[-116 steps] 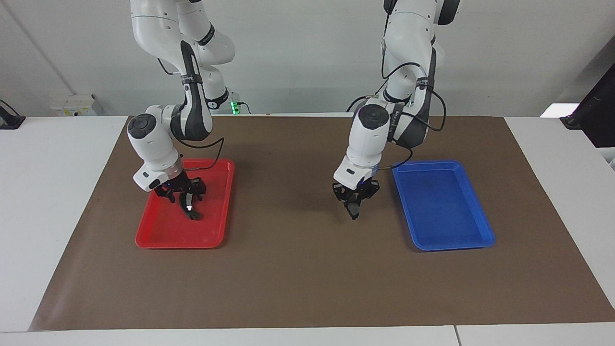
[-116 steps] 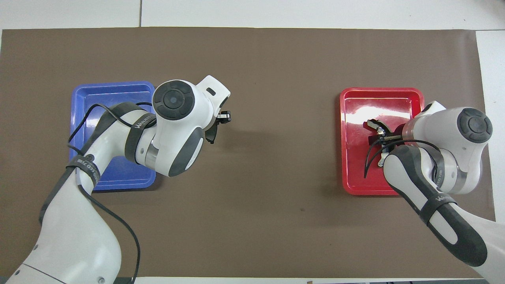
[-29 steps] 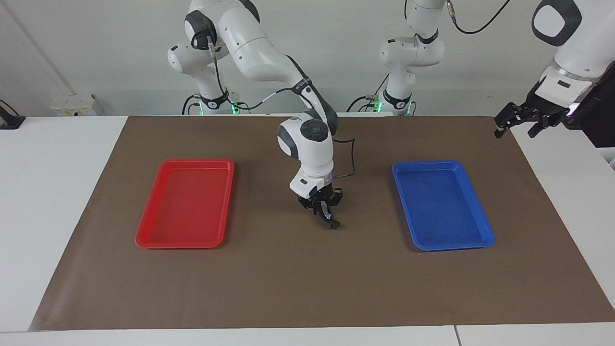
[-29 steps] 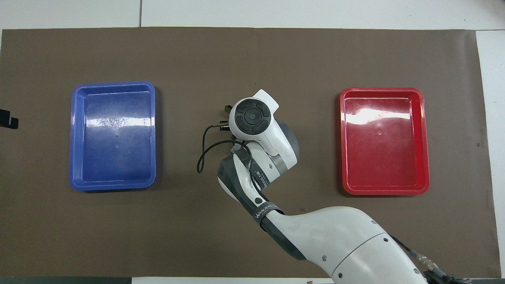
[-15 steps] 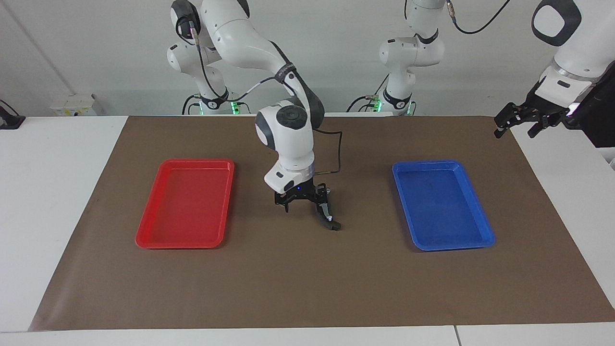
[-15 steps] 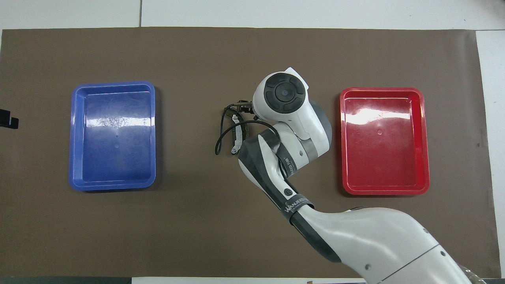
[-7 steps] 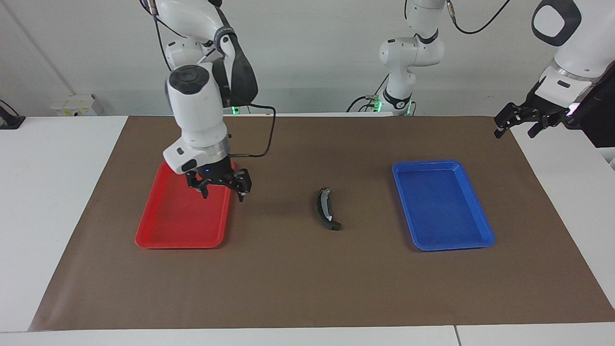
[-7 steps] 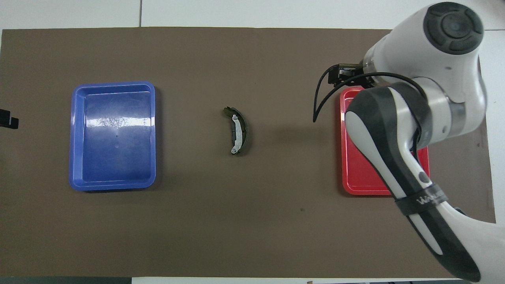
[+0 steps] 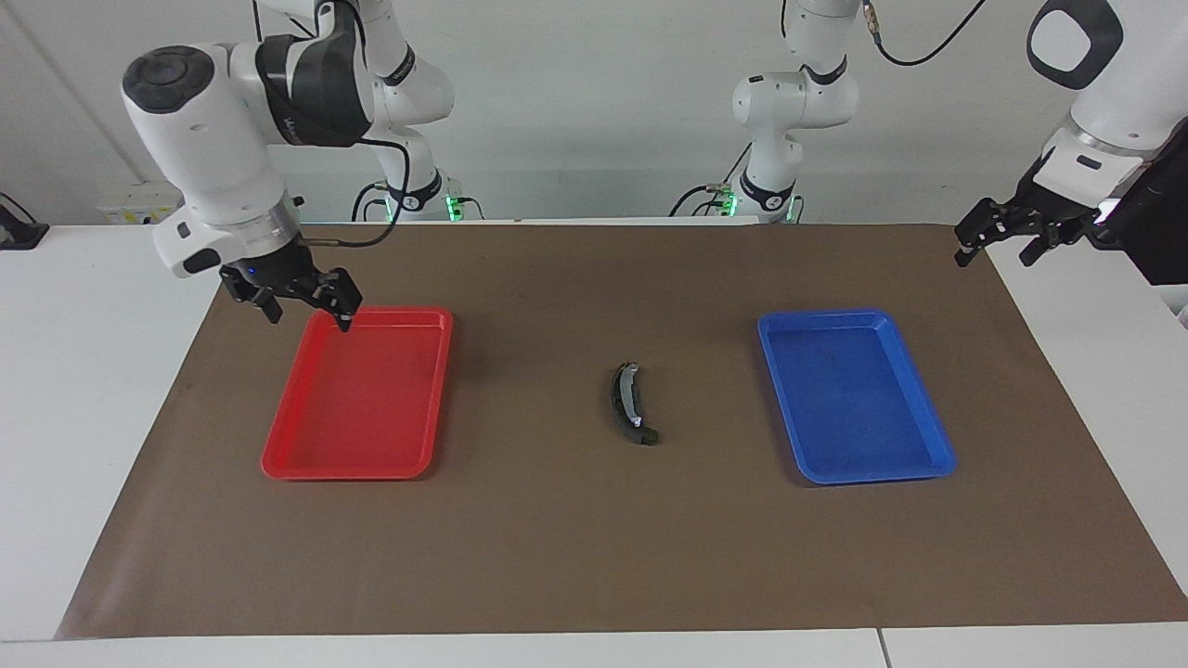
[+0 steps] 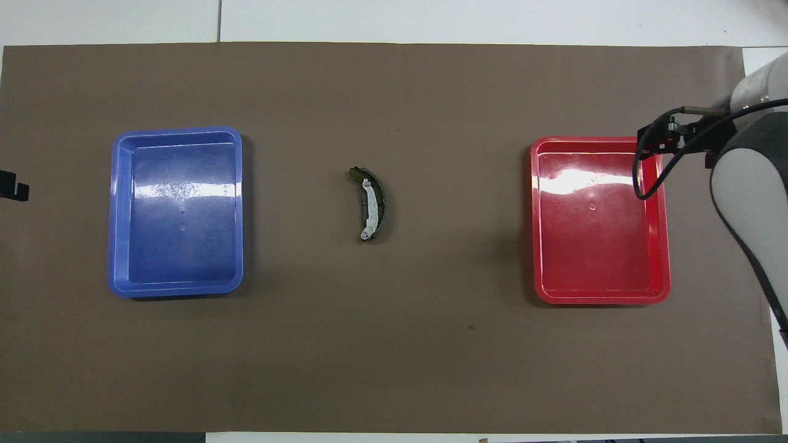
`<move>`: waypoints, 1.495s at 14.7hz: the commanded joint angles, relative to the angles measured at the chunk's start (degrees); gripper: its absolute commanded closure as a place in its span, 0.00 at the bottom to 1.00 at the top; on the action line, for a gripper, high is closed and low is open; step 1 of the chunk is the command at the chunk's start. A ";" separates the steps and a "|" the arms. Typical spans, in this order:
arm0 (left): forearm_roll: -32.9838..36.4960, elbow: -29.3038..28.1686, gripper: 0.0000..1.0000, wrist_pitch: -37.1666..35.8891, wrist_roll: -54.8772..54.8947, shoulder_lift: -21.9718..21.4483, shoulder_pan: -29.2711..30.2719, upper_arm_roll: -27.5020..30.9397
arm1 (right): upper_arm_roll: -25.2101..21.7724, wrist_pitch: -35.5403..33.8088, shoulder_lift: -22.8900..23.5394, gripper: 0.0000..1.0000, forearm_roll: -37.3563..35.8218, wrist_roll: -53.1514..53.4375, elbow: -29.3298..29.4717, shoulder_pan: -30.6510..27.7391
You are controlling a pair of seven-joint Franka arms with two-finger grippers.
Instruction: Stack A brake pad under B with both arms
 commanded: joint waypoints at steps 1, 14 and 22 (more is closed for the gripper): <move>1.12 -0.05 0.01 -0.66 0.50 -0.53 0.10 -0.23 | 0.91 -2.61 -5.01 0.00 -0.51 -2.24 -2.59 -2.28; 1.12 -0.05 0.01 -0.66 0.50 -0.53 0.10 -0.23 | 1.34 -5.26 -7.21 0.00 0.37 -4.43 -2.50 -4.56; 1.12 -0.05 0.01 -0.66 0.50 -0.53 0.18 -0.23 | 5.92 -5.35 -7.21 0.00 0.46 -4.09 -2.50 -8.17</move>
